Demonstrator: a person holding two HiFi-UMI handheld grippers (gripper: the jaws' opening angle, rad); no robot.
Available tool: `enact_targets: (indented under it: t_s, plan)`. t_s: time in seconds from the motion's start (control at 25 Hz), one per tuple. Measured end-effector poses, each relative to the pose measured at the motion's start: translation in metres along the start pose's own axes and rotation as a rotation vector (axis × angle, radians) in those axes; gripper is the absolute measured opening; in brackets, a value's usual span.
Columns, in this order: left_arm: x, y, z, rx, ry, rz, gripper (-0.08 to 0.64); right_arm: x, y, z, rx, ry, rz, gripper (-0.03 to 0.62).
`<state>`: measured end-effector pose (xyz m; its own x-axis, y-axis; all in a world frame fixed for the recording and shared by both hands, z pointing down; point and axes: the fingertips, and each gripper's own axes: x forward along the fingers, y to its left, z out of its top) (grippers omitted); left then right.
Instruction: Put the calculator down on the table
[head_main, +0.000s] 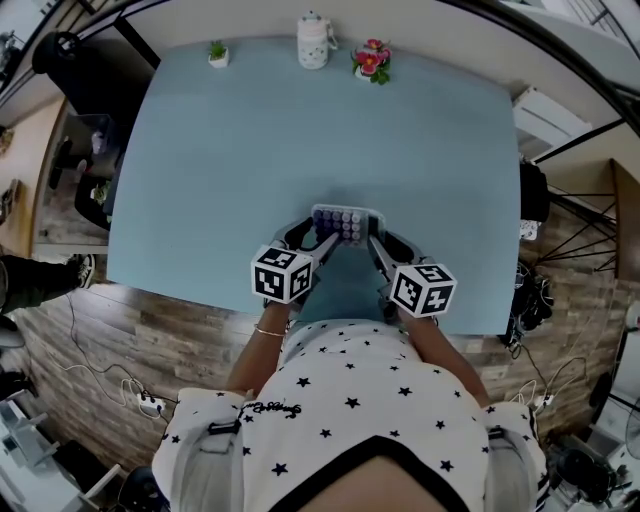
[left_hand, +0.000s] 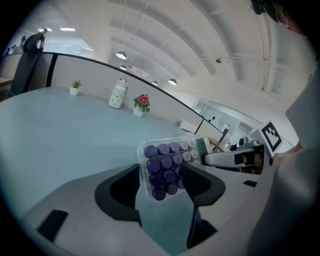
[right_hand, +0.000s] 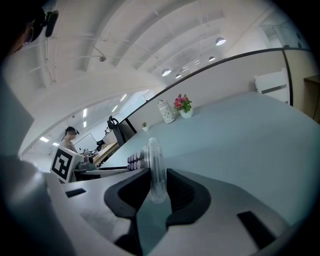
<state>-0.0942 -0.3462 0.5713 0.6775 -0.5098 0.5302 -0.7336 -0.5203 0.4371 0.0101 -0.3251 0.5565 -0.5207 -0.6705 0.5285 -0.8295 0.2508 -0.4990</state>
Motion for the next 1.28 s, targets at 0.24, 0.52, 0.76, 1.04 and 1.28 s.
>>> enact_targets:
  t_s: [0.24,0.52,0.76,1.04,1.28]
  plan:
    - [0.008,0.005,-0.002,-0.004,0.023,0.004,0.268,0.007,-0.007,-0.002,0.020,0.023,0.000,0.098]
    - [0.013,0.010,-0.007,-0.007,0.057,0.017,0.268,0.014,-0.012,-0.009,0.047,0.049,0.003,0.098]
    - [0.018,0.011,-0.011,-0.003,0.082,0.028,0.268,0.017,-0.018,-0.014,0.053,0.070,0.004,0.098]
    - [0.021,0.012,-0.014,0.002,0.092,0.039,0.268,0.020,-0.022,-0.018,0.037,0.089,-0.004,0.098]
    - [0.025,0.013,-0.015,0.006,0.097,0.047,0.268,0.024,-0.026,-0.021,0.026,0.106,-0.021,0.101]
